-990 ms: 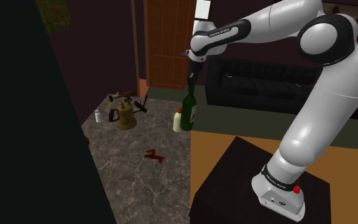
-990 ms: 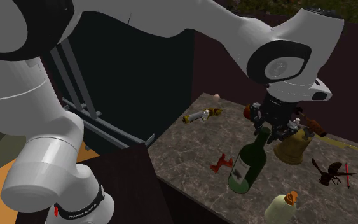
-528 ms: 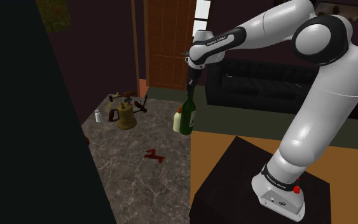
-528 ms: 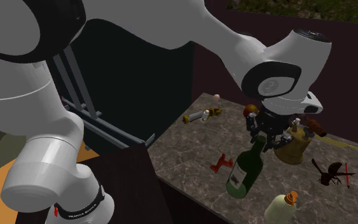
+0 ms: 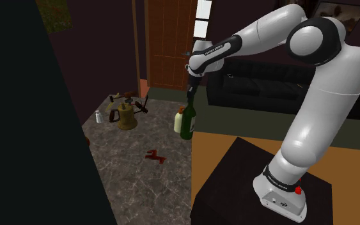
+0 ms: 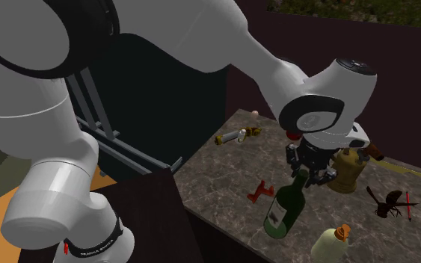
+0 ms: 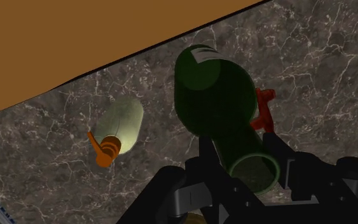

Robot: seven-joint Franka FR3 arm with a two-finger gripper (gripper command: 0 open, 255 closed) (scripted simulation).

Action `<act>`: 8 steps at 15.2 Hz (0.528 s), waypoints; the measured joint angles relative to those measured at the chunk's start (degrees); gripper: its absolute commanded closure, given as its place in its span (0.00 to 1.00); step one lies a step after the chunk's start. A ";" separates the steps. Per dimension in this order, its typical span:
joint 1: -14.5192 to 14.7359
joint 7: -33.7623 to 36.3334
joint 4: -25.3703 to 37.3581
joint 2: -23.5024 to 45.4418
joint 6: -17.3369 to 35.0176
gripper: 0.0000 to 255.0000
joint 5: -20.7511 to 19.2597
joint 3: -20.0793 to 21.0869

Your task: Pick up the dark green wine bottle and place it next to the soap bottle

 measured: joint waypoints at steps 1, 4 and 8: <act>0.03 0.02 -0.29 0.29 0.59 1.00 0.02 0.03; 0.00 -0.24 -1.22 1.46 2.69 1.00 0.17 0.03; -0.02 -0.52 -2.02 3.50 5.52 1.00 0.36 0.07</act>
